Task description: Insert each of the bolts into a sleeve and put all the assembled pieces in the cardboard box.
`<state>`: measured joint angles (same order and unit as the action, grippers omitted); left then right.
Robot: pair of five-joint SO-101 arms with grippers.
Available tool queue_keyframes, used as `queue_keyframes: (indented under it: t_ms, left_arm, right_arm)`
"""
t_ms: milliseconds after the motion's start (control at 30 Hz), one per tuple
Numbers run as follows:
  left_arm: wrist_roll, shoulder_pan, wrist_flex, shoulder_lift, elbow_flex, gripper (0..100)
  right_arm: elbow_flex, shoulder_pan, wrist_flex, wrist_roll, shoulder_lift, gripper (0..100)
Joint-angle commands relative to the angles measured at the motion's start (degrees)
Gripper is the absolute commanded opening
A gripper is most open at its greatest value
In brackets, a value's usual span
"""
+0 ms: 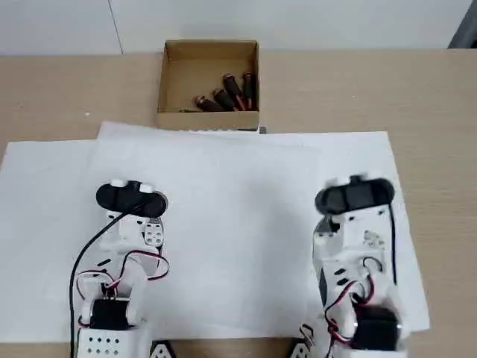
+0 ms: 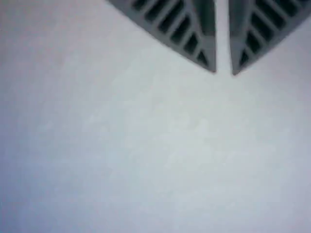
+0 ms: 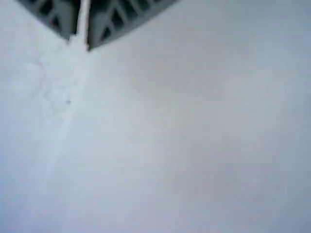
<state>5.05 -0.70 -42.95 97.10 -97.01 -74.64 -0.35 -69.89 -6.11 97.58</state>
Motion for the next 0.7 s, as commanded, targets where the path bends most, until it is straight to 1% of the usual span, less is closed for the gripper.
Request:
queue_keyframes:
  t_ms: [0, 267, 667]
  left_arm:
    - [0.09, 0.09, -0.26, 0.62, 0.31, 1]
    - [0.09, 0.09, -0.26, 0.62, 0.31, 1]
    - [0.09, 0.09, -0.26, 0.62, 0.31, 1]
  right_arm:
    - [-7.03, 0.84, 1.27, -2.81, 6.81, 0.2]
    - [-15.56, 1.1, 1.54, -2.99, 5.67, 0.2]
    - [-16.79, 1.19, 1.54, -2.81, 5.67, 0.3]
